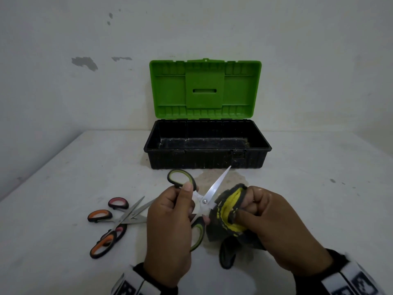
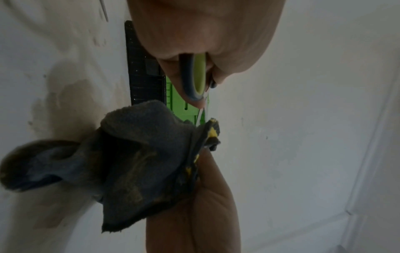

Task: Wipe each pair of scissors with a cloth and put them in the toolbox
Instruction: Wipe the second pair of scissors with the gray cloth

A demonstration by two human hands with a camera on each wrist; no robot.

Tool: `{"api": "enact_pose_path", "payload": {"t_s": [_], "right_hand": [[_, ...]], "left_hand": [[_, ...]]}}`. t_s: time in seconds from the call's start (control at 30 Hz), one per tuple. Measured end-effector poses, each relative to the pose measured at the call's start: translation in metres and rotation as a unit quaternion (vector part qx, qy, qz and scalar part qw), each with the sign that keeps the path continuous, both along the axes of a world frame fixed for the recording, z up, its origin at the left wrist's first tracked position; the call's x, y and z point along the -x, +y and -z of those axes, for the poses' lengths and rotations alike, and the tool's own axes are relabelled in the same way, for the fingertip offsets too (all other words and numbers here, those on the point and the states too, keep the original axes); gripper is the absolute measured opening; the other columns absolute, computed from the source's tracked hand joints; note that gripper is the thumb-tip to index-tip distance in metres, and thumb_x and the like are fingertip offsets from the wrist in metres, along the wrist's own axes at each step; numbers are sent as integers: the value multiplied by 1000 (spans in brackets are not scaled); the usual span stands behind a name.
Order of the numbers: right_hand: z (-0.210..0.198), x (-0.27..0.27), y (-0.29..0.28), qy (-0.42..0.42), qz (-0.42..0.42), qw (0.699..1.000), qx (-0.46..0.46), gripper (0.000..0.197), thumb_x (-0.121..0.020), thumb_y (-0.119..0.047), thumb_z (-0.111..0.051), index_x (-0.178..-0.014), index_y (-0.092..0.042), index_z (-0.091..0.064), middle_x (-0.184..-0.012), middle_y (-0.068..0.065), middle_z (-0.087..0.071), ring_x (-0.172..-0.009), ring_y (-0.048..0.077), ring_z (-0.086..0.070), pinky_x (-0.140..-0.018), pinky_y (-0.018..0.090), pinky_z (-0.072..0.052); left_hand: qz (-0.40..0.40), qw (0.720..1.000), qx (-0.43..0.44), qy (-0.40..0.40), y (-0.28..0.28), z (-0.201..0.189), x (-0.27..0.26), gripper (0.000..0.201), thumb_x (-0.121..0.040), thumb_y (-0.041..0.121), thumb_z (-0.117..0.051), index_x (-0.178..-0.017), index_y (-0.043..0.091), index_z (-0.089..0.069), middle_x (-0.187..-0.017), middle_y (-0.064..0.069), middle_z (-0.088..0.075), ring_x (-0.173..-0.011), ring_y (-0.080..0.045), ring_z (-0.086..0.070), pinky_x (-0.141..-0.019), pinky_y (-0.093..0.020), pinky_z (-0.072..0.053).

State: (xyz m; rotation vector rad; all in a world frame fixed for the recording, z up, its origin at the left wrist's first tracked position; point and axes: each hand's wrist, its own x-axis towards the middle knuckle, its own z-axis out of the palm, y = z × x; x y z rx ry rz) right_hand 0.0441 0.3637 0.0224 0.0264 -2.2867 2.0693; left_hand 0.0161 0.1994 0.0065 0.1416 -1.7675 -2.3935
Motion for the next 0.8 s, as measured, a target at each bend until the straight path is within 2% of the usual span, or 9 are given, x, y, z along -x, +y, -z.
{"api": "enact_pose_path", "payload": {"t_s": [0.17, 0.2, 0.3, 0.33, 0.4, 0.53, 0.7, 0.8], "right_hand": [[3, -1, 15, -8, 11, 1000, 11, 25, -78, 10, -72, -64, -10, -65, -57, 15, -65, -56, 23, -63, -61, 35, -55], [3, -1, 20, -10, 22, 1000, 19, 26, -78, 12, -70, -64, -8, -63, -55, 13, -64, -54, 21, -62, -59, 34, -54], [-2, 3, 37, 5, 85, 996, 15, 24, -78, 16, -66, -66, -3, -57, -52, 9, -61, -50, 16, -58, -53, 22, -52], [-4, 6, 44, 13, 104, 994, -20, 21, -79, 13, -67, -68, -2, -58, -53, 9, -62, -52, 16, -59, -52, 20, -52], [-5, 13, 58, 17, 117, 981, -155, 15, -81, 2, -72, -73, -5, -61, -59, 7, -68, -54, 18, -63, -55, 23, -51], [1, 35, 85, -15, 84, 912, -401, 14, -85, -17, -73, -81, -21, -60, -75, -3, -70, -67, 7, -64, -56, 17, -43], [16, 55, 105, -66, 9, 840, -539, 8, -94, -23, -61, -90, -25, -55, -88, -5, -63, -79, 9, -58, -61, 16, -38], [16, 62, 102, -82, -16, 829, -553, 7, -98, -22, -55, -92, -25, -53, -94, -2, -63, -83, 11, -58, -63, 16, -39]], "left_hand": [[-19, 1000, -21, -10, -6, -2, 6, 30, -97, 27, -54, -78, 14, -75, -57, -4, -41, -45, -9, -48, -50, -31, -51], [-31, 999, -23, -9, -10, -4, 8, 30, -96, 29, -55, -78, 15, -75, -57, -3, -42, -45, -8, -48, -50, -30, -51], [-50, 998, -44, 0, -21, -10, 16, 30, -97, 29, -54, -79, 15, -74, -60, -4, -44, -52, -9, -48, -53, -30, -52], [-48, 998, -45, 3, -24, -11, 18, 29, -97, 29, -54, -80, 14, -73, -60, -3, -45, -52, -10, -49, -54, -31, -53], [-41, 998, -38, 2, -24, -12, 18, 28, -97, 27, -54, -84, 11, -72, -59, -1, -47, -54, -11, -51, -55, -31, -54], [-36, 997, -60, -10, -16, -10, 16, 24, -97, 21, -55, -84, 9, -72, -62, -3, -47, -59, -14, -47, -55, -31, -55], [-31, 996, -74, -33, -13, -9, 15, 22, -95, 16, -53, -83, 6, -69, -62, -3, -53, -60, -13, -52, -59, -31, -54], [-26, 996, -72, -38, -14, -9, 16, 18, -93, 16, -53, -85, 7, -67, -65, -3, -60, -65, -16, -57, -61, -31, -51]]}}
